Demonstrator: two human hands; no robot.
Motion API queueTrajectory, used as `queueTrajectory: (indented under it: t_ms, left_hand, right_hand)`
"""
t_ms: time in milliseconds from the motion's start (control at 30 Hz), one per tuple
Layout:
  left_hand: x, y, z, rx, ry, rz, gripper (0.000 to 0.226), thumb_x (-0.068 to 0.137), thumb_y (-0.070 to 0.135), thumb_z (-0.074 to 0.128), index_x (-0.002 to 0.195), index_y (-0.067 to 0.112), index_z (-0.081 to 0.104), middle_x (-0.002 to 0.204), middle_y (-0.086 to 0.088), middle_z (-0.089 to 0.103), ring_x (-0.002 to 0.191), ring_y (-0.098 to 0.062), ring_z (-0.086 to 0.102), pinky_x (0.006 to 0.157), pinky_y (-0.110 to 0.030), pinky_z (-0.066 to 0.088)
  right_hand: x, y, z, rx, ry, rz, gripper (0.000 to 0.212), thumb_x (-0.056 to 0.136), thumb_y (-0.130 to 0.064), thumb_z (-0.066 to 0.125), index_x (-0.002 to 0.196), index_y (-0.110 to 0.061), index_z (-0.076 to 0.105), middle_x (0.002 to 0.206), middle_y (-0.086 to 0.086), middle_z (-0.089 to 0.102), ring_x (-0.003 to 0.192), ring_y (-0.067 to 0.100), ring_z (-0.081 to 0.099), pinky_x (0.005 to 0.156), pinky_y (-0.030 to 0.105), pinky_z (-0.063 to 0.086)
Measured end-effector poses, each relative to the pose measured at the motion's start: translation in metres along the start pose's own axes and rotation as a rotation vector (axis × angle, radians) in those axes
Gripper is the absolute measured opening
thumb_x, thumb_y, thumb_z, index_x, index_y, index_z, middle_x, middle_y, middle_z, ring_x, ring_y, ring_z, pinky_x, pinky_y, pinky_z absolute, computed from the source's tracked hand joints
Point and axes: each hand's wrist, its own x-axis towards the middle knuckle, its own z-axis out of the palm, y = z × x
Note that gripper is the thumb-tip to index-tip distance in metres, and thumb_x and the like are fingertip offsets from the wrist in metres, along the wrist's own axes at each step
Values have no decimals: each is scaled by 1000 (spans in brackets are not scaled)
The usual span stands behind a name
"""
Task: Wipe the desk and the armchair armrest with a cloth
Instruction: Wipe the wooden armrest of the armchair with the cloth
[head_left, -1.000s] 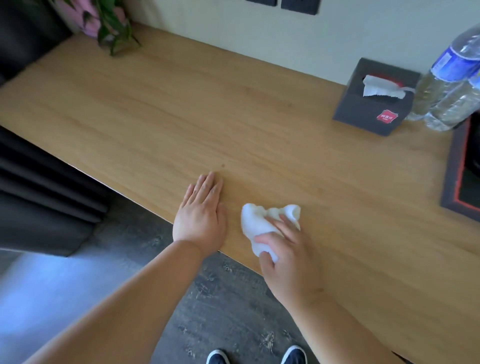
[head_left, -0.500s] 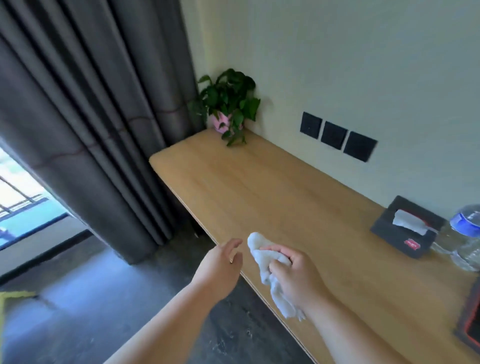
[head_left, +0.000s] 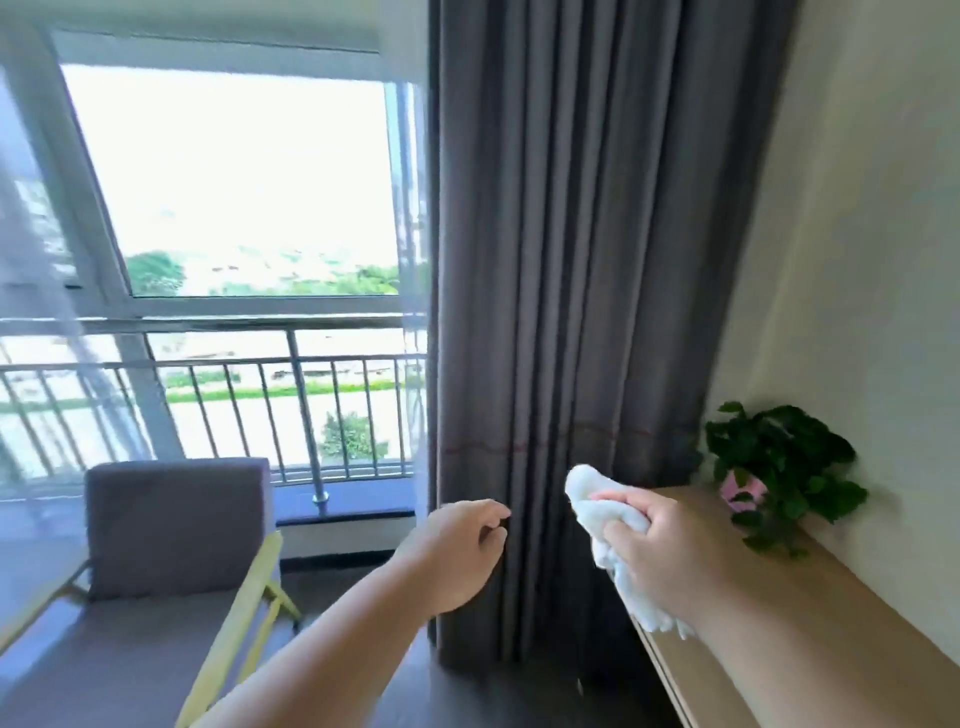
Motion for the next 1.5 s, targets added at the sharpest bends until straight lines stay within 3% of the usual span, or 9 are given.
queueTrajectory:
  t_ms: [100,167,267,367,500,667,967,1233,1500]
  left_hand:
    - [-8,-81,-67,13,125,-85,37,105,38,43,137,39,61,133,18,68,119,-7,63,97,-22,48]
    - [-18,-134,-111,7,192,-152,37,104,39,46,138,40,61,133,22,67,120,-4,63,98,-21,47]
    - [-40,-209,-170,-1,269,-228,37,103,37,52,138,37,62,129,24,68,119,-1,63,103,-23,48]
    - [-64,-273,-217,38,346,-288,38,103,36,56,140,33,62,130,19,70,120,-1,63,104,-22,48]
    - [-96,-349,-262,32,444,-377,40,98,40,56,135,29,65,127,11,73,117,-1,66,102,-22,50]
    - [-110,-427,-289,28,454,-508,46,95,47,51,136,32,63,128,10,73,116,-7,67,103,-31,54]
    - [-40,-552,-332,146,504,-608,37,103,42,53,138,32,61,130,12,70,105,2,56,84,-12,38]
    - [44,-648,-351,60,441,-678,38,100,39,55,136,33,63,125,11,70,113,-8,62,93,-22,41]
    - [94,-751,-335,-20,317,-689,40,96,42,56,134,33,64,122,12,71,114,-11,64,103,-33,51]
  right_hand:
    - [45,-61,59,25,-67,-54,43,75,-30,46,111,-14,63,77,17,55,69,39,56,64,46,64]
    - [72,-103,102,49,-93,-86,48,67,-41,52,107,-22,70,87,16,67,81,33,63,79,48,62]
    - [114,-158,170,83,-134,-158,47,60,-51,56,100,-44,80,79,-9,77,70,8,71,64,20,58]
    - [148,-204,236,106,-169,-244,44,59,-50,57,97,-59,77,85,-24,79,78,-3,74,62,12,52]
    - [184,-249,324,101,-236,-327,33,78,-35,68,100,-57,78,86,-29,77,78,1,74,68,24,58]
    - [233,-275,421,112,-290,-399,40,88,-21,69,101,-59,77,80,-35,73,68,-8,68,45,10,46]
    - [361,-304,555,130,-361,-438,36,77,-42,60,96,-70,70,82,-43,68,67,-10,67,41,12,45]
    - [463,-321,647,107,-398,-404,39,80,-35,63,96,-69,71,83,-42,69,71,-4,69,58,18,45]
    - [505,-296,731,109,-430,-263,34,67,-47,53,89,-63,74,80,-34,73,72,-13,67,51,4,42]
